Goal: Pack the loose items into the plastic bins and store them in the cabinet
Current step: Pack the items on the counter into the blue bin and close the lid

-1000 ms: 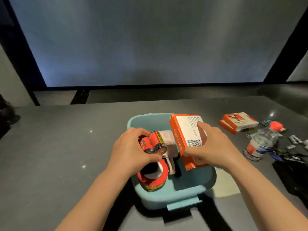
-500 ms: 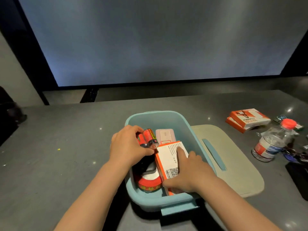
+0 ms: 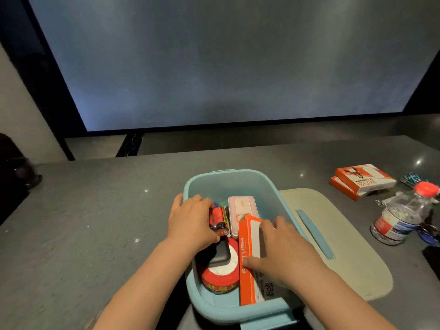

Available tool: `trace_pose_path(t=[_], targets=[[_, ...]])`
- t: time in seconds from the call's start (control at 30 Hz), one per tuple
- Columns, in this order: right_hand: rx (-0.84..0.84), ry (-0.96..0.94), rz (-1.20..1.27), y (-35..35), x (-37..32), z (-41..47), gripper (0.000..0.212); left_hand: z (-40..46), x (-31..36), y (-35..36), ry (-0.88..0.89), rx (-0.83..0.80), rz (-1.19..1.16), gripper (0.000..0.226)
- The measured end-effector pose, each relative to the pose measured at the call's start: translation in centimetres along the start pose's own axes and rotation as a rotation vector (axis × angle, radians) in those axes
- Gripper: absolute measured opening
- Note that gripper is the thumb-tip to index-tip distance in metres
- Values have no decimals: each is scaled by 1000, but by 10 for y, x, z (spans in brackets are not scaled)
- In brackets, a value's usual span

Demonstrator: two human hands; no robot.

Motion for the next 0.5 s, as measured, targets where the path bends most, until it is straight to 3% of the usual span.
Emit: trace_pose_path(t=[0.27,0.5], targets=[[35,-21,37,0,-5,4,75,3,6,9,67,-151,17,65],[55,-2,48,-5,-2,4,69,1,6,6,65,-125,-33,66]])
Point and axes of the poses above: each hand's wrist, its own z-axis towards the middle knuckle, its own y-axis out of the palm, x = y × z, the point moved 4 cm from there along z, towards the middle knuckle, and after that the axes turned 5 degrees about z, right-handed, at the moved point
